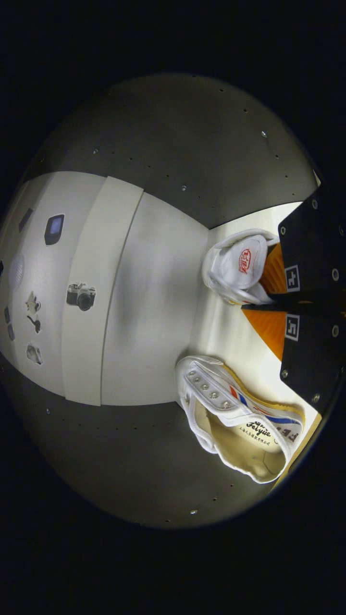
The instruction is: Open the shoe cabinet door, grab the shoes and put them into the shoe cabinet, then close the shoe cabinet door.
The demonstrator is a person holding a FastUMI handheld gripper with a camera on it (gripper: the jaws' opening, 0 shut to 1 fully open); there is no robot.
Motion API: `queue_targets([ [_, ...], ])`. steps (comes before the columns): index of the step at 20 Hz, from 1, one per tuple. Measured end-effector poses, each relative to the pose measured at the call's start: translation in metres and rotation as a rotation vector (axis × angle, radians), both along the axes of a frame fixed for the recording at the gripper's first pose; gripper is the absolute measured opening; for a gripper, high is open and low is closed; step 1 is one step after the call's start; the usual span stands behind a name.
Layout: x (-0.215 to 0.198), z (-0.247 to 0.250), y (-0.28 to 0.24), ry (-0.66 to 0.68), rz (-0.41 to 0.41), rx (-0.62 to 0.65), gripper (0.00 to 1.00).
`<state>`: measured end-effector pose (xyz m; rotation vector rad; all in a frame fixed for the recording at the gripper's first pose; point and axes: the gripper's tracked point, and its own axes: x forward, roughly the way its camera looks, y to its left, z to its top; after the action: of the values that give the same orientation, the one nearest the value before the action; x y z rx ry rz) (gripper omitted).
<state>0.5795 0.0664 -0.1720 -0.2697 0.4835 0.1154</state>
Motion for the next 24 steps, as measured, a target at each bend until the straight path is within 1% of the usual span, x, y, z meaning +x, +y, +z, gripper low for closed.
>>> queue_targets([
  [4,-0.012,0.004,-0.004,0.001,-0.031,-0.007,0.08],
  [9,-0.035,0.018,-0.007,-0.016,-0.062,0.001,0.08],
  [13,-0.063,0.04,-0.003,-0.056,-0.073,0.012,0.07],
  [19,-0.131,0.068,-0.001,-0.112,-0.095,0.03,0.04],
  [21,-0.164,0.075,-0.002,-0.135,-0.106,0.039,0.02],
  [24,-0.217,0.08,-0.001,-0.166,-0.11,0.047,0.02],
])
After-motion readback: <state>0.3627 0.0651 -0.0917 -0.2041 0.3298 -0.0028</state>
